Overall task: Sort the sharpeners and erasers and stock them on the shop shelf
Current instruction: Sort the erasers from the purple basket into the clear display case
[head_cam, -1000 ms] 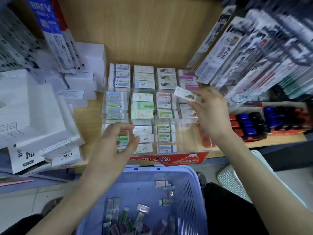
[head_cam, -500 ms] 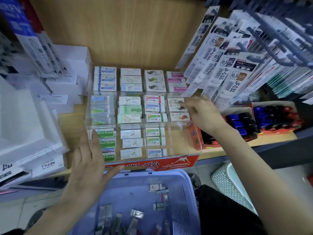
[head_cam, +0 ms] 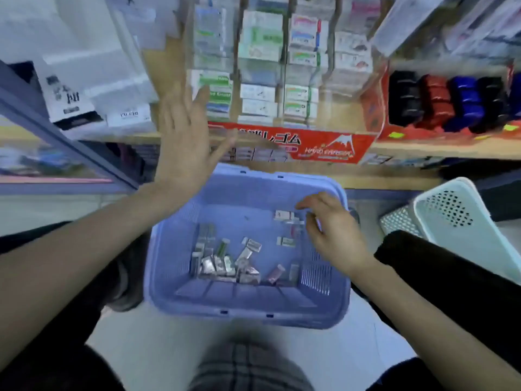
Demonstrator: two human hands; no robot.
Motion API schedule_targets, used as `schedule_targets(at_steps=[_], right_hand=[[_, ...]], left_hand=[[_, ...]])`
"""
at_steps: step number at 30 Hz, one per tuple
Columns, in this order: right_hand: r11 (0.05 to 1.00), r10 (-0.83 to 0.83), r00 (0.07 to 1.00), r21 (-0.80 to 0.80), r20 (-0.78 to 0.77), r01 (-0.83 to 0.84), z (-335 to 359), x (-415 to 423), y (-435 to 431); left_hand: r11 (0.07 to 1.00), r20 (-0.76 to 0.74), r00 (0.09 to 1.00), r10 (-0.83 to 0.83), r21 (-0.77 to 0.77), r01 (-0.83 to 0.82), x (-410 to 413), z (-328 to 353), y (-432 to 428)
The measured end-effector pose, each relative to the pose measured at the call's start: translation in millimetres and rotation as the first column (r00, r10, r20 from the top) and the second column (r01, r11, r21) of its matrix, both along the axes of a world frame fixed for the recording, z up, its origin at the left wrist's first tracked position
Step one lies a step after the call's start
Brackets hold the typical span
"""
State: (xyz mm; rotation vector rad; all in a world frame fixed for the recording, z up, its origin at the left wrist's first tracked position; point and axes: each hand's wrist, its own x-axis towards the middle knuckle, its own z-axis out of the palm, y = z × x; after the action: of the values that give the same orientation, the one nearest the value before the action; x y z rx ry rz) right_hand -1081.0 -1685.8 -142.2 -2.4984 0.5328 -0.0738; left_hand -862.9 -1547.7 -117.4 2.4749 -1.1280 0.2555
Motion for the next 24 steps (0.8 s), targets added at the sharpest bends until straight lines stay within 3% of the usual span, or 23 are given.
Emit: schedule_targets(at_steps=[3, 5, 6, 8, 10, 12, 17, 21, 24], right_hand=[[0.959, 0.066, 0.939, 0.282, -0.338, 0.034, -73.4, -17.1, 13.6], [0.929, 0.113, 0.874, 0.362, -0.473, 0.075, -115.2, -23.5, 19.4], [0.926, 0.133, 0.839, 0.368, -0.528, 0.085, -136.9, -26.9, 22.2], [0.927, 0.154, 0.784, 0.362, -0.601, 0.095, -174.2, -32.0, 27.9], [0.920, 0.125, 0.773, 0.365, -0.621, 0.145, -204.4, -33.7, 33.0], [0.931, 0.126, 0.779, 0.343, -0.614, 0.120, -229.0, -32.1, 37.2], [0.952, 0.304, 0.783, 0.202, -0.543, -0.230, -256.4, -9.3, 52.4], [0.953, 0.296, 0.792, 0.108, -0.534, -0.284, -267.1, 9.5, 74.3], [0.950, 0.309, 0.799, 0.133, -0.516, -0.282, -274.1, 8.6, 79.3]], left_hand=[[0.966, 0.164, 0.954, -0.251, -0.012, 0.257, -35.8, -49.9, 19.0], [0.884, 0.002, 0.887, -0.463, 0.078, 0.461, -53.4, -93.5, 34.5], [0.842, -0.184, 0.850, -0.494, 0.142, 0.521, -59.2, -117.7, 41.8], [0.814, -0.548, 0.766, -0.335, 0.241, 0.529, -65.6, -165.6, 53.8], [0.820, -0.697, 0.708, -0.115, 0.335, 0.463, -69.1, -205.0, 62.4], [0.815, -0.700, 0.714, 0.007, 0.418, 0.401, -69.0, -236.0, 68.3], [0.774, -0.567, 0.801, 0.191, 0.589, 0.232, -64.6, -275.6, 75.8], [0.785, -0.583, 0.796, 0.163, 0.566, 0.253, -63.1, -289.4, 74.0], [0.804, -0.552, 0.823, 0.132, 0.545, 0.237, -62.2, -299.2, 77.2]])
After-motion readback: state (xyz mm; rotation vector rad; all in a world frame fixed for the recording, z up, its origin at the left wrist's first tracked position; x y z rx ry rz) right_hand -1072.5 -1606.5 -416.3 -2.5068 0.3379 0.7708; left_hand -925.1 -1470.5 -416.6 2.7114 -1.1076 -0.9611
